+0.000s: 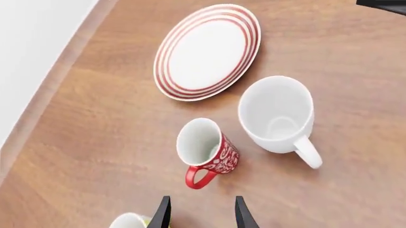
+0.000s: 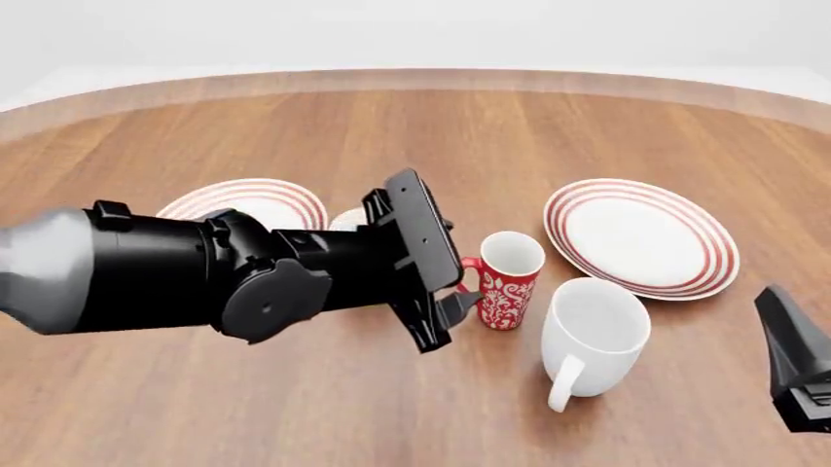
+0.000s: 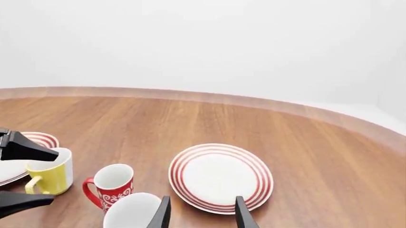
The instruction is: Put the red mug on the left plate.
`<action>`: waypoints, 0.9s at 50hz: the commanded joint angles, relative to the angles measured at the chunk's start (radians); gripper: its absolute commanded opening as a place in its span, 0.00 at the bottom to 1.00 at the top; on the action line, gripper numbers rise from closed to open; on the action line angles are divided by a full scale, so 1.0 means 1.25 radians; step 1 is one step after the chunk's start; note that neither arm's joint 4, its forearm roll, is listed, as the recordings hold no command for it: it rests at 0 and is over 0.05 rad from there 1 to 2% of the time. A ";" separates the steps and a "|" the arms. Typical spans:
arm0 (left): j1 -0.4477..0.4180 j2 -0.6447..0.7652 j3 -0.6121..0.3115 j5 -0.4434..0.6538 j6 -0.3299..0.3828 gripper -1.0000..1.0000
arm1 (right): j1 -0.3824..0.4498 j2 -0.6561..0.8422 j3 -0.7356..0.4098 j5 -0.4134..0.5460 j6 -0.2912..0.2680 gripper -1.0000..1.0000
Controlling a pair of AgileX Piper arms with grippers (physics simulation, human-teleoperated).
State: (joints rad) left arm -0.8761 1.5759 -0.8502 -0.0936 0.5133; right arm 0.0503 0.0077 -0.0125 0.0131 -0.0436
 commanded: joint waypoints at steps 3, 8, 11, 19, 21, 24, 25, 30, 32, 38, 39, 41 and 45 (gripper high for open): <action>0.017 0.071 -0.035 -0.015 0.018 1.00 | 0.002 -0.004 0.000 0.002 -0.002 1.00; 0.024 0.090 -0.051 -0.011 0.026 1.00 | 0.003 -0.002 0.000 -0.001 -0.003 1.00; 0.041 0.121 -0.075 -0.003 0.040 1.00 | 0.003 -0.002 0.001 -0.001 -0.001 1.00; 0.043 0.157 -0.098 0.014 0.062 1.00 | 0.002 0.002 0.002 -0.006 0.000 1.00; 0.046 0.164 -0.104 0.019 0.066 1.00 | 0.001 0.001 0.002 -0.005 0.001 1.00; 0.051 0.175 -0.112 0.023 0.074 1.00 | 0.000 -0.002 0.003 -0.001 0.003 1.00; 0.050 0.176 -0.119 0.029 0.072 1.00 | 0.001 0.000 0.003 -0.003 0.003 1.00; 0.043 0.184 -0.124 0.033 0.069 1.00 | -0.001 -0.004 0.002 0.001 0.004 1.00; 0.055 0.202 -0.143 0.035 0.080 1.00 | 0.001 -0.004 0.001 0.000 0.000 1.00; 0.060 0.235 -0.180 0.051 0.068 1.00 | 0.002 -0.005 0.002 0.003 0.006 1.00; 0.061 0.236 -0.181 0.052 0.069 1.00 | 0.001 -0.005 0.002 0.004 0.006 1.00; 0.061 0.237 -0.182 0.054 0.068 1.00 | 0.001 -0.005 0.002 0.003 0.006 1.00; 0.064 0.240 -0.187 0.055 0.071 1.00 | 0.001 -0.005 0.002 0.004 0.006 1.00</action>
State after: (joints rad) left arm -0.8059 1.8455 -1.0511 -0.0388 0.5976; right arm 0.0519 0.0030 -0.0101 0.0151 -0.0381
